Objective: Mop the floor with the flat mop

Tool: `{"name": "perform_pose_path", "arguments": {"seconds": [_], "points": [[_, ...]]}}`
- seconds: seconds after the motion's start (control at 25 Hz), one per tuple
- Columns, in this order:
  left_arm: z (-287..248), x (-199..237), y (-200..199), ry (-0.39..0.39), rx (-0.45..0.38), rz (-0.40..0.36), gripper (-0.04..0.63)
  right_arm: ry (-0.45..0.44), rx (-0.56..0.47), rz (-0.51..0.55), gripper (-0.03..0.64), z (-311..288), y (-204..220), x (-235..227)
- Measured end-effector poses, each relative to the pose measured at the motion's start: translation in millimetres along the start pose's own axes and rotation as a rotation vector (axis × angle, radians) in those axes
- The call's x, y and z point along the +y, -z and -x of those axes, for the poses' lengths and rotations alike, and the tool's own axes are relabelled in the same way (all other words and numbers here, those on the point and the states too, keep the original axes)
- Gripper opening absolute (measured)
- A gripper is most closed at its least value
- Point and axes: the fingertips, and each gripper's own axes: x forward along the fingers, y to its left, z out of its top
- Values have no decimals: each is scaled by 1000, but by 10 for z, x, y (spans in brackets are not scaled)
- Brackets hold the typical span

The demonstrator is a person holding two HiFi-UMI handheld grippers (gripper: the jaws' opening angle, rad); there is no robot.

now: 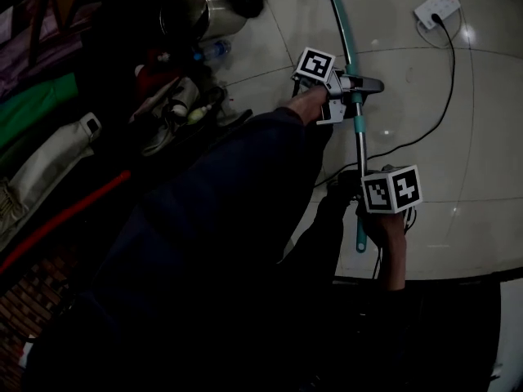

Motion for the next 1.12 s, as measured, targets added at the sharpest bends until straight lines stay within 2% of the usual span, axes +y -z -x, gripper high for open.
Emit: {"name": "perform_pose_path", "arguments": {"seconds": [0.36,0.6,0.84,0.96,1.12], "points": [[184,-351,-1143,21,-49,-51,18,5,-29,54,48,20,-1166,-86],[274,-483,-1460,15,-64,-99,21,-6,-48,73,49,0,-1483,-38],[214,-467,-1182,-3,-54,-115,21,14,-42,97,51,32,-1181,-47],[137,-388,-812,-7,-56,-122,21,26,-28,109,51,60,-767,-67],[13,-232,-118,-14,-50,-121,20,40,-10,125,54,88,-21,-62]]}}
